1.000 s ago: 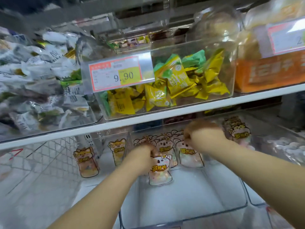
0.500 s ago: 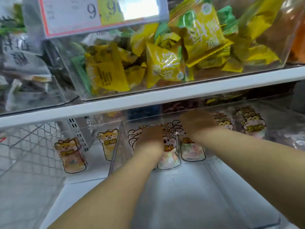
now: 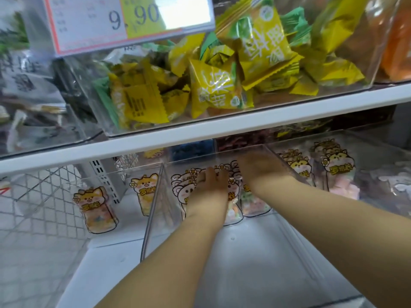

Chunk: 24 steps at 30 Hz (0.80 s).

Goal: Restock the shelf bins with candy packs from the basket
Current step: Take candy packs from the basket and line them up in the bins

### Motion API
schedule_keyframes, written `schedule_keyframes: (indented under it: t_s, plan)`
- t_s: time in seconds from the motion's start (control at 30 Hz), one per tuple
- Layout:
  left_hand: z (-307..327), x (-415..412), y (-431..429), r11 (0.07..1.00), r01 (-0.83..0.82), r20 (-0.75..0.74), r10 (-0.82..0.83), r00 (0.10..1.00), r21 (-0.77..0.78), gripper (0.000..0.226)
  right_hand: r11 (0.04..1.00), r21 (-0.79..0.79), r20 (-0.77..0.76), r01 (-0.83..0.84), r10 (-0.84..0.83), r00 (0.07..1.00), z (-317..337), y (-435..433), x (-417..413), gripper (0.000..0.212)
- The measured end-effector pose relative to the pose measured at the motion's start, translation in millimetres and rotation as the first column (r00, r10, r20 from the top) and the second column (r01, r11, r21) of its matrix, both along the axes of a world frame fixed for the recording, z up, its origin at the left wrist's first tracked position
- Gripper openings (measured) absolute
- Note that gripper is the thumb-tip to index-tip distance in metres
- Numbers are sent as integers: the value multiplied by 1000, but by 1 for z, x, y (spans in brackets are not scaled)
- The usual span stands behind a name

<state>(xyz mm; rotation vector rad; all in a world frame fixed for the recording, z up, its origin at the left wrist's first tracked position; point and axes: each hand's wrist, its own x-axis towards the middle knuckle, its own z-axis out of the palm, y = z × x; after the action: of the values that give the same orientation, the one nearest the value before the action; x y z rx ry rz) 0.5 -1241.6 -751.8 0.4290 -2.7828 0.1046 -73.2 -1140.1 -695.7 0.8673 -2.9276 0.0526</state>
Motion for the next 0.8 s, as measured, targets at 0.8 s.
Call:
schedule_keyframes:
  t_s: [0.8]
  plan:
    - [0, 44, 24, 988, -5, 558, -82, 826, 153, 66, 971, 216, 274, -99, 37, 961, -32, 36, 56, 53]
